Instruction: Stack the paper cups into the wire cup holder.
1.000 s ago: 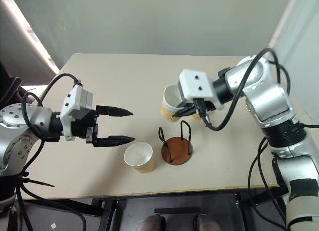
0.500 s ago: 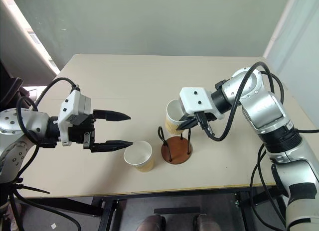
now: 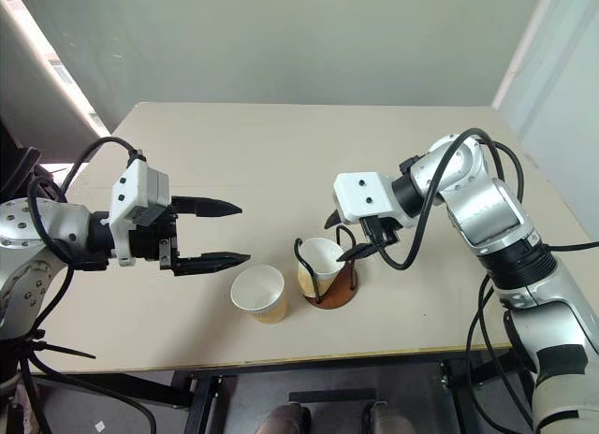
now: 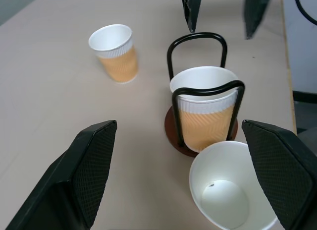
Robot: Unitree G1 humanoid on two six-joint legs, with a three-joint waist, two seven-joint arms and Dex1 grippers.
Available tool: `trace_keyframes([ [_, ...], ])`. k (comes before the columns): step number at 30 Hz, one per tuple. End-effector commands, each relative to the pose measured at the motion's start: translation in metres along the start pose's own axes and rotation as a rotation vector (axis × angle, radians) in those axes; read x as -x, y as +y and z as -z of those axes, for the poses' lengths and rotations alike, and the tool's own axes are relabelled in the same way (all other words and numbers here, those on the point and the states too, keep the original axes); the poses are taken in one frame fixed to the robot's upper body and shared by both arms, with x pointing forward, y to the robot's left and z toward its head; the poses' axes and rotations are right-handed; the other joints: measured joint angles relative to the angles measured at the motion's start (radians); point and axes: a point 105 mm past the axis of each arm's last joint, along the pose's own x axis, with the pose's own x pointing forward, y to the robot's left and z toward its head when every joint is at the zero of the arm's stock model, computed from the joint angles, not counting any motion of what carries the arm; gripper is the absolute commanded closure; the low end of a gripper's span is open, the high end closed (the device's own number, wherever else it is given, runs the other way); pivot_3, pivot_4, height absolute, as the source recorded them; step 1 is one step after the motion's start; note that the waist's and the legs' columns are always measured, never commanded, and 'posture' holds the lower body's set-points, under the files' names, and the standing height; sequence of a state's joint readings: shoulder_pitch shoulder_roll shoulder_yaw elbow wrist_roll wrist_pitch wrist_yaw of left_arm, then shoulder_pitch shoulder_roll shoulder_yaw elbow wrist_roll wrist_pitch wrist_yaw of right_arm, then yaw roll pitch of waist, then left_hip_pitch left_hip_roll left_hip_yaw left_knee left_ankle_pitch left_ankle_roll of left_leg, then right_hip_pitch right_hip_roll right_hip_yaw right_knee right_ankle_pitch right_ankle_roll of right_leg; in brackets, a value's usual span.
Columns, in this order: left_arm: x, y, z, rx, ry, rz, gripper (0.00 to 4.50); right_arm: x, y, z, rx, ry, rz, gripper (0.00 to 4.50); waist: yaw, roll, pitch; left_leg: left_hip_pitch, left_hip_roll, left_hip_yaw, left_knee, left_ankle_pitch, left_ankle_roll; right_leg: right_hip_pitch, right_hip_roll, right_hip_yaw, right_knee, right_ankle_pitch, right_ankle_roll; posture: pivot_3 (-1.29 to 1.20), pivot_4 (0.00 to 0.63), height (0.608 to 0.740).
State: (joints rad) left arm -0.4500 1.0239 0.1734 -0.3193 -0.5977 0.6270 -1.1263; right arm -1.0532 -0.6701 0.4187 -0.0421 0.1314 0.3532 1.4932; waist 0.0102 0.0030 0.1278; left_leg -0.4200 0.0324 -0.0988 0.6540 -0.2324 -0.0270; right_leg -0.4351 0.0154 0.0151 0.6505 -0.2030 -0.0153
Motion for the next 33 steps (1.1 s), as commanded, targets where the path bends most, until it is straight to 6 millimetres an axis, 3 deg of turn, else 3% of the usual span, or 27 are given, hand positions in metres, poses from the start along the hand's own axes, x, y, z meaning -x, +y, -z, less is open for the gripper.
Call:
trace_keyframes([
  [1,-0.002,0.032,-0.01,-0.094,-0.031,-0.184,0.15,0.016,-0.024,-0.01,0.031,-0.032,0.126,0.2,0.002,0.0,0.0,0.0,0.0,0.0,0.0,0.0,0.0,0.0,0.0,0.0,0.0,0.0,0.0,0.0,0.15,0.74],
  [4,-0.014,0.07,-0.01,-0.112,-0.03,-0.364,0.15,0.033,-0.065,0.002,-0.037,-0.043,0.329,0.03,0.004,0.0,0.0,0.001,0.0,0.0,0.0,0.003,0.0,0.0,-0.001,0.0,0.0,0.002,-0.002,0.0,0.15,0.74],
  [7,-0.032,0.082,-0.011,-0.099,-0.053,-0.385,0.15,0.042,-0.091,0.025,-0.11,-0.016,0.458,0.03,0.006,0.0,0.0,0.001,0.0,0.0,-0.001,0.006,0.0,0.0,-0.001,0.0,-0.001,0.004,-0.006,0.0,0.15,0.74],
  [10,-0.055,0.086,-0.003,-0.098,-0.017,-0.365,0.15,0.051,-0.102,0.063,-0.178,0.101,0.55,0.03,0.012,0.0,0.0,0.0,0.0,0.0,-0.002,0.007,0.0,0.0,-0.001,0.0,-0.004,0.01,-0.001,0.0,0.15,0.74],
  [14,-0.078,0.075,0.012,-0.106,0.055,-0.266,0.15,0.05,-0.102,0.094,-0.255,0.17,0.586,0.03,0.014,0.0,0.0,-0.001,0.0,0.0,-0.006,0.007,-0.001,-0.003,-0.001,0.0,-0.005,0.011,0.001,0.0,0.15,0.74],
  [22,-0.097,0.074,0.005,-0.098,0.018,-0.255,0.15,0.031,-0.098,0.111,-0.314,0.163,0.573,0.03,0.012,0.0,0.0,-0.011,0.002,0.001,-0.008,0.011,-0.009,-0.014,0.001,0.0,-0.005,0.011,0.001,0.0,0.15,0.74],
  [28,-0.096,0.075,0.004,-0.097,0.014,-0.263,0.15,0.025,-0.093,0.108,-0.307,0.15,0.515,0.03,0.012,0.0,0.0,-0.012,0.002,0.002,-0.007,0.008,-0.005,-0.014,0.001,0.0,-0.006,0.011,0.001,0.0,0.15,0.74],
  [33,-0.089,0.069,0.001,-0.081,-0.01,-0.243,0.15,0.014,-0.086,0.12,-0.327,0.184,0.493,0.03,0.012,0.0,0.0,-0.011,0.002,0.002,-0.007,0.009,-0.005,-0.013,0.0,0.0,-0.004,0.012,0.002,0.0,0.15,0.74],
])
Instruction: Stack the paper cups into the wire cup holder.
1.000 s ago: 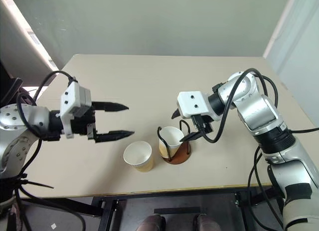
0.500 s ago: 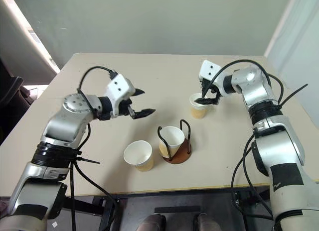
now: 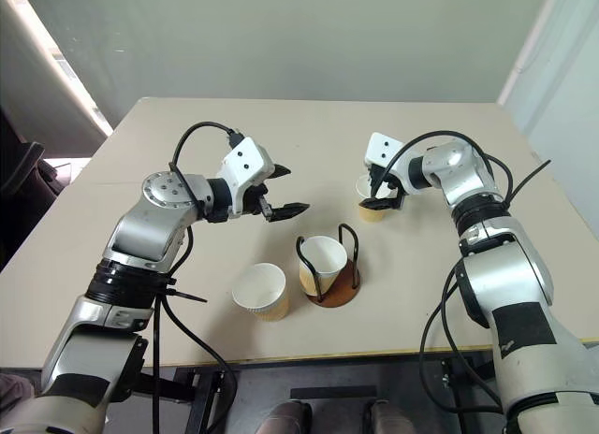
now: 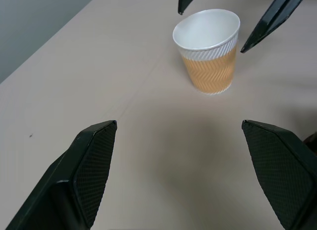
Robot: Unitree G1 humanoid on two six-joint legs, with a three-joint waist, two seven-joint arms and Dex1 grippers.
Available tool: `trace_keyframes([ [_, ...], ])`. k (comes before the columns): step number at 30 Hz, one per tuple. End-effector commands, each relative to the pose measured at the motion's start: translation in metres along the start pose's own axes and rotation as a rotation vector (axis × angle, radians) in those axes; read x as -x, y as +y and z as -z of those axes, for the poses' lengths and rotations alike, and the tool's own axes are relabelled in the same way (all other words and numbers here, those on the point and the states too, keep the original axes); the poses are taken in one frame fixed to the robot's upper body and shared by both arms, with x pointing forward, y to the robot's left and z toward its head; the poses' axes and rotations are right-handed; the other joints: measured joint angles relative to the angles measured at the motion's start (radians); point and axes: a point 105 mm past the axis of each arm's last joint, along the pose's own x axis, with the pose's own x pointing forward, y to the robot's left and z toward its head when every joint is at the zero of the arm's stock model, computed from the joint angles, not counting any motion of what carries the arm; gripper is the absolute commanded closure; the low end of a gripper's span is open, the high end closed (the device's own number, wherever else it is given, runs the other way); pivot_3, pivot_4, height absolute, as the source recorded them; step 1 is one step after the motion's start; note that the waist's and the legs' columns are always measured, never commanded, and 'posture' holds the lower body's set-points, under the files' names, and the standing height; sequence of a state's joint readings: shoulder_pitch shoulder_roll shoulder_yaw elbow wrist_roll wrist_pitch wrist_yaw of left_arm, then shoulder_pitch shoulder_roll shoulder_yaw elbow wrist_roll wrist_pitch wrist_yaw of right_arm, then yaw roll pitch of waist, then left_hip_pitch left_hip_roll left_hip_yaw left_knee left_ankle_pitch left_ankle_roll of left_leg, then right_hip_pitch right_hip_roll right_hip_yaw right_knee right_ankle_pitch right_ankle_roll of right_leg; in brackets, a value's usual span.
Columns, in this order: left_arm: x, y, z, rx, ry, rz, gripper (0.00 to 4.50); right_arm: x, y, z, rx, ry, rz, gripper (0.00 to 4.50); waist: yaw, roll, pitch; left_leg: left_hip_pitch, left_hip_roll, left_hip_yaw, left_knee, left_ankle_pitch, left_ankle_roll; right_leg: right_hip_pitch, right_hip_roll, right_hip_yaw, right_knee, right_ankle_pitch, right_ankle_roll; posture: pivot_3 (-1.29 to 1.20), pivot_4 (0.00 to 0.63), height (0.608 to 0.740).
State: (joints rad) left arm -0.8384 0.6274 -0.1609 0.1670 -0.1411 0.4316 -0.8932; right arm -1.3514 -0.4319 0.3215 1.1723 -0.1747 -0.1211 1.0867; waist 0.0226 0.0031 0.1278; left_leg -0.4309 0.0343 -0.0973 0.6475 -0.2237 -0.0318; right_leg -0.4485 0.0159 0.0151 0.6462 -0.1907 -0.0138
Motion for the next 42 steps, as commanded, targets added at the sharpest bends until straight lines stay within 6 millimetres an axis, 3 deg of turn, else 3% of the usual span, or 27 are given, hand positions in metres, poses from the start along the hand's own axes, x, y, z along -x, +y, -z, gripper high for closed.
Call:
trace_keyframes([
  [1,0.013,0.004,-0.015,-0.015,-0.064,-0.016,0.15,-0.002,0.0,0.001,0.013,0.002,0.013,0.03,0.0,0.0,0.0,0.0,0.0,0.0,0.0,0.0,0.0,0.0,0.0,0.0,0.0,0.0,0.0,0.0,0.15,0.74],
  [3,0.015,0.003,-0.014,-0.004,-0.069,-0.019,0.15,-0.006,0.003,0.007,0.011,0.024,0.011,0.03,0.0,0.0,0.0,0.0,0.0,0.0,0.0,0.0,0.0,0.0,0.0,0.0,0.0,0.001,0.0,0.0,0.15,0.74],
  [7,0.017,-0.002,-0.011,0.005,-0.063,-0.017,0.15,-0.013,0.008,0.014,-0.001,0.039,0.016,0.88,0.0,0.0,0.0,0.001,0.0,0.0,0.0,0.0,0.0,0.001,0.0,0.0,0.0,0.001,0.0,0.0,0.15,0.74],
  [8,0.018,-0.003,-0.011,0.007,-0.064,-0.016,0.15,-0.015,0.01,0.016,-0.005,0.044,0.012,0.88,0.0,0.0,0.0,0.001,0.0,0.0,0.0,0.0,0.0,0.001,0.0,0.0,0.0,0.001,0.0,0.0,0.15,0.74],
  [9,0.019,-0.003,-0.012,0.007,-0.064,-0.016,0.15,-0.016,0.011,0.018,-0.008,0.049,0.012,1.47,0.001,0.0,0.0,0.001,0.0,0.0,0.0,0.0,0.0,0.001,0.0,0.0,0.0,0.001,0.0,0.0,0.15,0.74],
  [18,0.024,0.002,-0.01,0.006,-0.051,-0.04,0.15,-0.014,0.006,0.011,-0.018,0.025,0.037,4.49,0.001,0.0,0.0,0.001,0.0,0.0,0.0,0.001,0.0,0.001,0.0,0.0,0.001,0.001,0.0,0.0,0.15,0.74],
  [22,0.025,0.003,-0.01,0.006,-0.055,-0.04,0.15,-0.007,0.003,0.008,-0.019,0.003,0.027,4.49,0.001,0.0,0.0,0.001,0.0,0.0,0.0,0.001,0.0,0.001,0.0,0.0,0.0,0.001,0.0,0.0,0.15,0.74],
  [25,0.031,0.001,-0.015,0.001,-0.086,-0.012,0.15,0.013,-0.01,-0.007,0.001,-0.064,0.031,4.49,0.001,0.0,0.0,0.001,0.0,0.0,0.0,0.001,0.0,0.001,0.0,0.0,0.0,0.001,0.0,0.0,0.15,0.74],
  [27,0.043,-0.002,-0.02,0.002,-0.114,0.028,0.15,0.047,-0.022,-0.038,0.043,-0.191,0.006,4.49,0.001,0.0,0.0,0.0,0.0,0.0,0.0,0.001,0.0,0.0,0.0,0.0,0.0,0.001,0.0,0.0,0.15,0.74],
  [29,0.056,-0.005,-0.023,0.006,-0.128,0.071,0.15,0.08,-0.021,-0.069,0.084,-0.324,-0.049,4.49,0.0,0.0,0.0,-0.002,0.0,0.001,0.0,0.001,-0.001,-0.001,0.0,0.0,0.0,0.001,0.0,0.0,0.15,0.74],
  [33,0.074,-0.015,-0.021,0.011,-0.119,0.152,0.15,0.117,0.002,-0.107,0.099,-0.484,-0.145,4.49,-0.002,0.0,0.0,-0.004,0.002,0.002,0.0,0.008,-0.013,-0.002,0.002,-0.001,-0.001,0.0,-0.001,0.0,0.15,0.74],
  [36,0.087,-0.026,-0.023,0.03,-0.119,0.231,0.15,0.129,0.034,-0.12,0.11,-0.533,-0.256,4.49,-0.005,-0.001,-0.001,-0.003,0.002,0.002,0.0,0.008,-0.013,-0.001,0.002,-0.001,-0.002,-0.001,-0.002,0.0,0.15,0.74],
  [39,0.099,-0.039,-0.023,0.043,-0.111,0.319,0.15,0.124,0.061,-0.125,0.098,-0.539,-0.337,4.49,-0.007,-0.001,0.0,-0.002,0.002,0.002,0.001,0.008,-0.012,0.0,0.002,-0.001,-0.001,-0.001,-0.002,0.0,0.15,0.74],
  [42,0.104,-0.045,-0.023,0.048,-0.102,0.357,0.15,0.108,0.08,-0.116,0.102,-0.492,-0.382,4.49,-0.008,-0.001,0.0,0.0,0.002,0.001,0.001,0.005,-0.003,0.001,0.002,-0.001,0.0,0.001,-0.002,0.0,0.15,0.74],
])
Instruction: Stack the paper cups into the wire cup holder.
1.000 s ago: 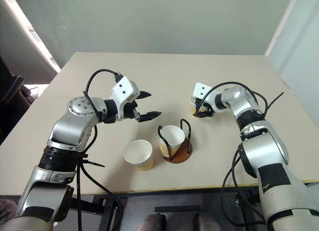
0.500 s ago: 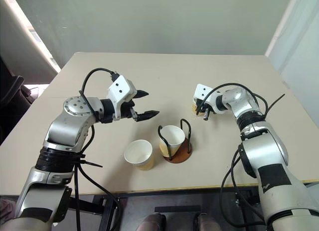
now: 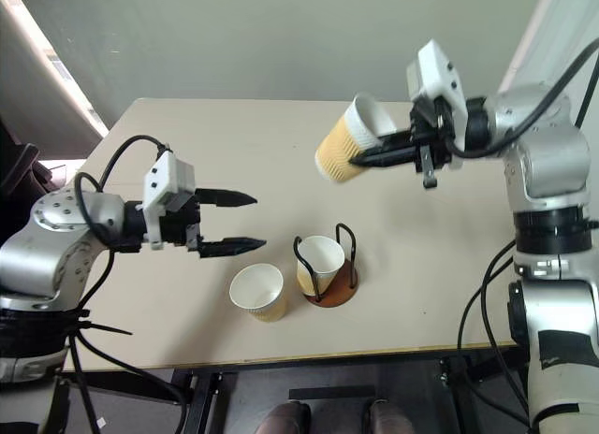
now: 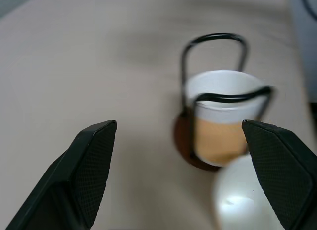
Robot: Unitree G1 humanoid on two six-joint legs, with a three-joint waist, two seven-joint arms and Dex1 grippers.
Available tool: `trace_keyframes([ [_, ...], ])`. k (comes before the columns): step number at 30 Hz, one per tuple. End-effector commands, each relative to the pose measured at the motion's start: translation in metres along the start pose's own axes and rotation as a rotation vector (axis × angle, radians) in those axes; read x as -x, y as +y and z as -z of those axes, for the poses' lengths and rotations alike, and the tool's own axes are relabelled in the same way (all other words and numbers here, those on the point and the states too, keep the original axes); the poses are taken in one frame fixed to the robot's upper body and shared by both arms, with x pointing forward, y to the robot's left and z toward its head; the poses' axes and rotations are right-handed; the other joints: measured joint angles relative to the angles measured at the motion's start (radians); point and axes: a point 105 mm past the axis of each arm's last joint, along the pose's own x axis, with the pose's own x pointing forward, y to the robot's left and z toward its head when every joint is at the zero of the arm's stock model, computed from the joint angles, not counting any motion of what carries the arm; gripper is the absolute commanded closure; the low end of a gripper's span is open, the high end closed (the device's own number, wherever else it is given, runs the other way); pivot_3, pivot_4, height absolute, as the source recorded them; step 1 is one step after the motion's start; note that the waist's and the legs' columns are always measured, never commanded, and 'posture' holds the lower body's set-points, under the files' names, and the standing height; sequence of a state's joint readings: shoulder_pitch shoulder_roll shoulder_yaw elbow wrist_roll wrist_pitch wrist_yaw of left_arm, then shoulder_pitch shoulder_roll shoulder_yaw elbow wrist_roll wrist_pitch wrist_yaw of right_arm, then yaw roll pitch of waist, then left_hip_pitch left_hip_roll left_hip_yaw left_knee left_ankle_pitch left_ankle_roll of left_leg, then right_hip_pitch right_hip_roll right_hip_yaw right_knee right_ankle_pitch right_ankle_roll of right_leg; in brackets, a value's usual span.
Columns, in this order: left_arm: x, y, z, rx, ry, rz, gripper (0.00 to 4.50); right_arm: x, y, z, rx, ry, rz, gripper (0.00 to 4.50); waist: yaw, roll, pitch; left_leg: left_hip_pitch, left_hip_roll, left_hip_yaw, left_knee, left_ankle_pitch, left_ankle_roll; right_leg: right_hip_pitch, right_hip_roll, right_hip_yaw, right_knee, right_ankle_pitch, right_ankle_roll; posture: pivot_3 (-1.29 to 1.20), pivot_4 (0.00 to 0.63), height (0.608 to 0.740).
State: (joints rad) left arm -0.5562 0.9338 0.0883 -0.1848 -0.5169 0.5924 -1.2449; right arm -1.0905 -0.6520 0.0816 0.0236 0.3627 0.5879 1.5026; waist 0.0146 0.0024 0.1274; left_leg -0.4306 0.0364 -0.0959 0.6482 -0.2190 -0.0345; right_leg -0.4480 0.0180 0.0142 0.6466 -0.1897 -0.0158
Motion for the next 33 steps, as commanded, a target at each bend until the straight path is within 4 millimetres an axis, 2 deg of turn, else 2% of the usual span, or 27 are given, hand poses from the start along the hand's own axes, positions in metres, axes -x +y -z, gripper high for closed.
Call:
trace_keyframes([
  [1,0.006,-0.008,-0.012,-0.041,-0.018,0.036,0.15,-0.015,0.015,0.002,0.039,0.034,-0.04,4.49,0.0,0.0,0.0,0.003,0.0,0.0,-0.001,0.0,0.001,0.003,0.0,0.0,0.0,0.0,-0.001,0.0,0.15,0.74],
  [3,0.005,-0.009,-0.011,-0.039,-0.014,0.036,0.15,-0.022,0.018,0.008,0.033,0.048,-0.05,4.49,-0.001,0.0,0.0,0.01,0.0,0.0,-0.001,0.001,0.003,0.009,0.0,0.0,0.0,0.0,-0.003,0.0,0.15,0.74],
  [5,0.003,-0.01,-0.011,-0.037,-0.014,0.034,0.15,-0.027,0.022,0.014,0.028,0.064,-0.067,4.49,-0.003,0.0,0.0,0.011,0.0,0.0,-0.001,0.003,0.006,0.011,0.0,0.0,0.0,-0.003,-0.011,0.0,0.15,0.74],
  [10,0.001,-0.01,-0.007,-0.027,-0.009,0.02,0.15,-0.038,0.028,0.032,0.014,0.111,-0.093,4.49,-0.004,0.0,0.0,0.011,0.0,0.0,0.0,0.006,0.006,0.011,0.0,0.001,0.0,-0.002,-0.013,0.0,0.15,0.74],
  [16,0.007,-0.013,-0.007,-0.022,-0.004,0.012,0.15,-0.045,0.029,0.045,0.015,0.145,-0.098,4.49,-0.004,0.0,0.0,0.011,0.0,0.0,-0.001,0.005,0.005,0.011,0.0,0.0,0.0,-0.001,-0.012,0.0,0.15,0.74],
  [20,0.009,-0.013,-0.006,-0.02,0.004,0.004,0.15,-0.047,0.027,0.05,0.021,0.157,-0.093,4.49,-0.004,0.0,0.0,0.011,0.0,0.0,-0.002,0.003,0.005,0.011,0.0,0.0,-0.001,0.002,-0.005,0.0,0.15,0.74],
  [25,0.009,-0.012,-0.003,-0.012,0.009,-0.012,0.15,-0.049,0.029,0.053,0.039,0.168,-0.108,4.49,-0.004,0.0,0.0,0.011,0.0,0.0,-0.002,0.003,0.005,0.01,0.0,0.0,-0.001,0.002,-0.006,0.0,0.15,0.74],
  [28,0.009,-0.011,-0.001,-0.012,0.016,-0.018,0.15,-0.05,0.032,0.052,0.048,0.169,-0.125,4.49,-0.004,0.0,0.0,0.011,0.0,0.0,-0.002,0.003,0.005,0.01,0.0,0.0,-0.001,-0.002,-0.013,0.0,0.15,0.74],
  [33,0.009,-0.01,-0.001,-0.016,0.017,-0.024,0.15,-0.051,0.034,0.054,0.053,0.183,-0.137,4.49,-0.004,0.0,0.0,0.011,0.0,0.0,-0.002,0.003,0.005,0.01,0.0,0.0,-0.001,-0.002,-0.013,0.0,0.15,0.74],
])
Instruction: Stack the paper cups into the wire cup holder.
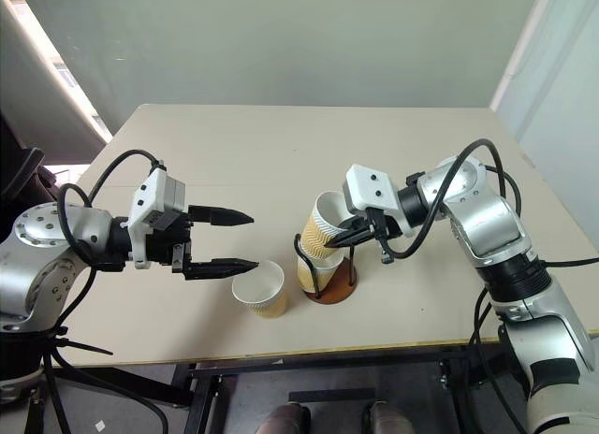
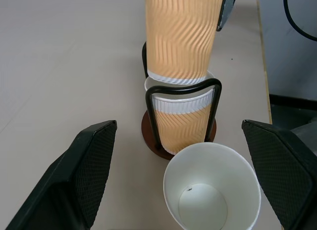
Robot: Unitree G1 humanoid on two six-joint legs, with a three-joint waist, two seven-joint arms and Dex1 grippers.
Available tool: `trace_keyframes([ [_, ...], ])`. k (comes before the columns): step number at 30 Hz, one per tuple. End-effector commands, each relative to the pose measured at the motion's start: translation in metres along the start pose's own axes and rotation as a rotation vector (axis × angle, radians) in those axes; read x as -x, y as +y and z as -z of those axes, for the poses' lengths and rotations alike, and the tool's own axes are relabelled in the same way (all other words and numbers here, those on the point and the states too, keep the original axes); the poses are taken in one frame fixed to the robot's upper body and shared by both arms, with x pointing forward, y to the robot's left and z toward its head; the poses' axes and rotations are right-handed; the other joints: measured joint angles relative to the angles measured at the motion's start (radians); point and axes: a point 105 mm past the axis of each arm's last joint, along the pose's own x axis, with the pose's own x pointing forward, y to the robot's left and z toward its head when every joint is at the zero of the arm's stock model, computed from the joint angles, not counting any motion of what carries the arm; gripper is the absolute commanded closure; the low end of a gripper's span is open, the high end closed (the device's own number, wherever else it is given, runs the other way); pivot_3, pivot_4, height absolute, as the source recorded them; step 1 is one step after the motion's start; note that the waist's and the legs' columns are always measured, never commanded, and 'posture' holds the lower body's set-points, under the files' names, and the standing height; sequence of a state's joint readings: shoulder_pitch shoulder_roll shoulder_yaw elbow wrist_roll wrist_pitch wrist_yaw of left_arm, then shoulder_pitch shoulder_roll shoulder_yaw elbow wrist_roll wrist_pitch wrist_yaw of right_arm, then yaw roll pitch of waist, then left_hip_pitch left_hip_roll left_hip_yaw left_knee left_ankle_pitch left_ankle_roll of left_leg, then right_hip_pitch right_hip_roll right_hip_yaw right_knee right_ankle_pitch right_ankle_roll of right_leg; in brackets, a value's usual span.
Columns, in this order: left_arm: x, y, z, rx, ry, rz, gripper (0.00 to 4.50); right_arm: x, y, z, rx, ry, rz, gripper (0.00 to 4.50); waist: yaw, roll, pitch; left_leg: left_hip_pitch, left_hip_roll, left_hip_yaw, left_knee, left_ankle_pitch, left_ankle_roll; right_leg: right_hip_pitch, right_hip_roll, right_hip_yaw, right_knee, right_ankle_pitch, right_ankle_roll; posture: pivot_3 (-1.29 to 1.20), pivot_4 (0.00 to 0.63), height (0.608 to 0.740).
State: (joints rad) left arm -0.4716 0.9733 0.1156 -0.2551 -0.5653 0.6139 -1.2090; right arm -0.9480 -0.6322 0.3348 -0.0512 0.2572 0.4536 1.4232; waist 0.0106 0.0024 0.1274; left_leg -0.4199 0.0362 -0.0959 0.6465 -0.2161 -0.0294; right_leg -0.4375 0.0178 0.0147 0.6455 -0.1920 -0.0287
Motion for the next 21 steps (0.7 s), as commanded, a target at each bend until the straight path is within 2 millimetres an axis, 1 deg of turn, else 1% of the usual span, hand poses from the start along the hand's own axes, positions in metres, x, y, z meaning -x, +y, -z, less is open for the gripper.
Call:
trace_keyframes([
  [1,0.005,0.001,-0.008,-0.042,-0.004,-0.022,0.15,0.001,0.002,-0.005,0.043,0.006,-0.005,4.49,0.0,0.0,0.0,0.0,0.0,0.0,0.0,0.0,0.0,0.0,0.0,0.0,0.0,0.0,0.0,0.0,0.15,0.74],
  [5,0.006,0.0,-0.008,-0.044,0.001,-0.025,0.15,0.0,0.002,-0.005,0.039,0.012,-0.012,4.49,0.0,0.0,0.0,0.0,0.0,0.0,0.0,0.0,0.0,0.0,0.0,0.0,0.0,0.0,0.0,0.0,0.15,0.74],
  [8,0.007,0.0,-0.009,-0.046,0.004,-0.025,0.15,0.0,0.002,-0.003,0.03,0.019,-0.02,3.88,0.0,0.0,0.0,0.0,0.0,0.0,0.0,0.0,0.0,0.0,0.0,0.0,0.0,0.0,0.0,0.0,0.15,0.74],
  [12,0.008,0.0,-0.009,-0.052,0.013,-0.026,0.15,-0.001,0.001,-0.005,0.034,0.014,-0.021,2.59,0.0,0.0,0.0,0.0,0.0,0.0,0.0,0.0,0.0,0.0,0.0,0.0,0.0,0.0,0.0,0.0,0.15,0.74],
  [14,0.008,0.001,-0.009,-0.054,0.018,-0.03,0.15,0.0,0.001,-0.006,0.035,0.011,-0.017,1.85,0.0,0.0,0.0,0.0,0.0,0.0,0.0,0.0,0.0,0.0,0.0,0.0,0.0,0.0,0.0,0.0,0.15,0.74],
  [17,0.009,0.003,-0.007,-0.059,0.034,-0.03,0.15,0.005,-0.003,-0.008,0.034,0.008,0.004,0.81,0.0,0.0,0.0,0.0,0.0,0.0,0.0,0.0,0.0,0.0,0.0,0.0,0.0,0.0,-0.001,0.0,0.15,0.74],
  [19,0.012,0.006,-0.005,-0.074,0.067,-0.029,0.15,0.017,-0.011,-0.008,0.026,0.007,0.046,0.12,0.0,0.0,0.0,0.0,0.0,0.0,0.0,0.0,0.0,0.0,0.0,0.0,0.0,0.0,-0.001,0.0,0.15,0.74],
  [21,0.016,0.013,-0.005,-0.089,0.095,-0.029,0.15,0.038,-0.029,-0.013,0.024,-0.031,0.152,0.05,0.002,0.0,0.0,0.0,0.0,0.0,0.0,0.0,0.0,0.0,0.0,0.0,0.0,0.0,-0.001,0.0,0.15,0.74],
])
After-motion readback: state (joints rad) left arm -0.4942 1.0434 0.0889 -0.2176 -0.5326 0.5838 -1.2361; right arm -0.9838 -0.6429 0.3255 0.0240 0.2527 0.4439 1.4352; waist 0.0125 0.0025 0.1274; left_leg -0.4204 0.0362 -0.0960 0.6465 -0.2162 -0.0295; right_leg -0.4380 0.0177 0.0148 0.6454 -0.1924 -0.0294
